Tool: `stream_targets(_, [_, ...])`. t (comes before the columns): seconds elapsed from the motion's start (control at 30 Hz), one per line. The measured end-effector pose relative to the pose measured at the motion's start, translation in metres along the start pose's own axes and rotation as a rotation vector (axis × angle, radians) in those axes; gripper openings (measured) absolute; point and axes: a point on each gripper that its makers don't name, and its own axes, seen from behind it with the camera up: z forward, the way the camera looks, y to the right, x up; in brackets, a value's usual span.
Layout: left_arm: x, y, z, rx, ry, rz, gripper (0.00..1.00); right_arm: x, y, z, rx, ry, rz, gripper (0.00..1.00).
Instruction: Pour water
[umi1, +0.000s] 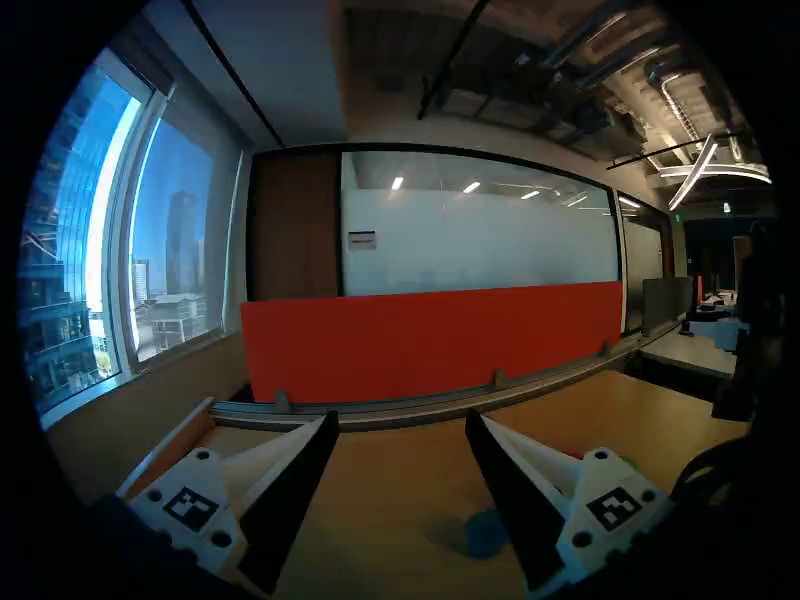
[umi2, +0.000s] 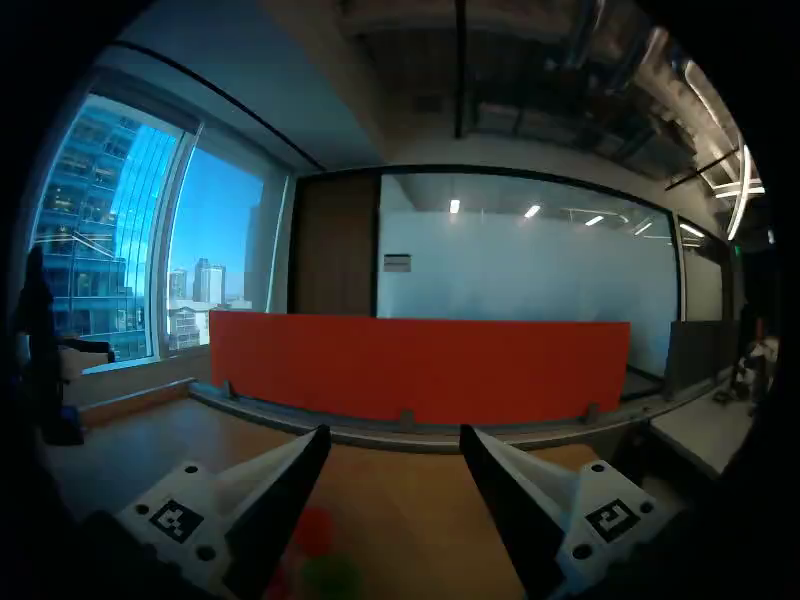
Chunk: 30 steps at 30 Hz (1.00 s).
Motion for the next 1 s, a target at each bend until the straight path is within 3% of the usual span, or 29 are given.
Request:
stream_targets(0.27, [-0.003, 0.019, 0.000, -0.088, -0.020, -0.010, 0.94, -0.001, -0.007, 0.000, 0.066, -0.007, -0.004, 1.00])
stream_targets(0.7, [0.003, 0.053, -0.004, -0.264, -0.010, -0.025, 0.94, 0.009, -0.045, -0.011, 0.310, 0.011, -0.003, 1.00])
stream_targets(1.0, [-0.001, 0.070, -0.003, -0.337, -0.014, -0.013, 0.94, 0.005, -0.059, -0.011, 0.382, -0.009, -0.017, 1.00])
